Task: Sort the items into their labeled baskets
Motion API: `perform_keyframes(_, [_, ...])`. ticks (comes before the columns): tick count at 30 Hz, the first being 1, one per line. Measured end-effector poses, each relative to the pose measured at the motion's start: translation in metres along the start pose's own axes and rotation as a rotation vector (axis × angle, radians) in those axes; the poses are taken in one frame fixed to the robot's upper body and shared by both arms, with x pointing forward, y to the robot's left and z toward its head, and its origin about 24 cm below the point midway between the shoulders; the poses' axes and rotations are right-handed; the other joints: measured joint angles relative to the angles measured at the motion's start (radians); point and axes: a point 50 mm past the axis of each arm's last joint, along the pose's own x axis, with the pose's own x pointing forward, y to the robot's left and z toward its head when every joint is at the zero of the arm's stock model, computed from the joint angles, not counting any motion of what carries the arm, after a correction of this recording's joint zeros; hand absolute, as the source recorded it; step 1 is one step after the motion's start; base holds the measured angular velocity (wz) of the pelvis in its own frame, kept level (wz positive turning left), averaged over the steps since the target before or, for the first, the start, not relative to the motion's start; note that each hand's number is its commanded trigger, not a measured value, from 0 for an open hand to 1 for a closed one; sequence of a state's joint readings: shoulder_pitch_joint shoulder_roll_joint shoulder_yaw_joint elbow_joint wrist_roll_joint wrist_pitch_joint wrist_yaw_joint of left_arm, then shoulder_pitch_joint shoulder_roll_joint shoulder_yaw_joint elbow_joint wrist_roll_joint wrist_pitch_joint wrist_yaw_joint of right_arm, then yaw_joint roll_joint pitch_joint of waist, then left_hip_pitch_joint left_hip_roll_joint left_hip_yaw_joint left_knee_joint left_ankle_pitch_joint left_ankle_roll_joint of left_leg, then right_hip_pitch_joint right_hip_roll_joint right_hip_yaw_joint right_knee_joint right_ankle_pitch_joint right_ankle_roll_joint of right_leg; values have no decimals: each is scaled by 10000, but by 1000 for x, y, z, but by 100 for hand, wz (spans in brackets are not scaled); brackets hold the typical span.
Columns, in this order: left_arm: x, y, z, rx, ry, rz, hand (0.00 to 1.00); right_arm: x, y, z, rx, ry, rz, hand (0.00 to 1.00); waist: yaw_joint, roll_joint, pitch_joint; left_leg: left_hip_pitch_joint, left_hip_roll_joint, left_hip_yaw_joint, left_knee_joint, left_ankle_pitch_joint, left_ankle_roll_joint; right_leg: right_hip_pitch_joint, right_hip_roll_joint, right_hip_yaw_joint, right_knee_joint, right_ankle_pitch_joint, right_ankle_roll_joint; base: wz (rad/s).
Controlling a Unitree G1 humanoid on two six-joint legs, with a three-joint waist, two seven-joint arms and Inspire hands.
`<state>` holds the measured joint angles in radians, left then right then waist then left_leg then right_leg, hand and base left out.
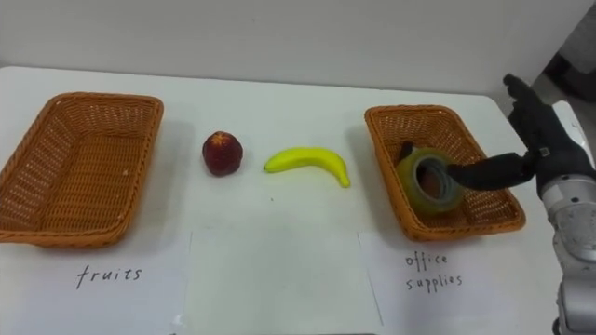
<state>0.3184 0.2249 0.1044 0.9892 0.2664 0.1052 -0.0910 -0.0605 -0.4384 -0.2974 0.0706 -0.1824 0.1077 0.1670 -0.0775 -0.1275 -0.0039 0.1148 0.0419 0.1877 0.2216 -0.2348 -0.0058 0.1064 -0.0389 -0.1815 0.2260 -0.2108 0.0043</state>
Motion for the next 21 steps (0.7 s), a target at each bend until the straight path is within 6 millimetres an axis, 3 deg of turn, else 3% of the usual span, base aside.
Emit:
perform_keyframes(9, [0, -1, 3, -13, -117, -18, 0, -1, -2, 15, -293, -621, -2, 0, 14, 41, 6, -28, 0, 5, -14, -1, 0, -31, 0, 6, 30, 0, 0, 0])
perform_keyframes(21, [1, 2, 11, -80, -309, 34, 0, 1, -3, 25, -254, -1000, -24, 0, 660, 33, 45, -80, -4, -3, -12, -4, 3, -122, -20, 16, 140, -4, 3, -1])
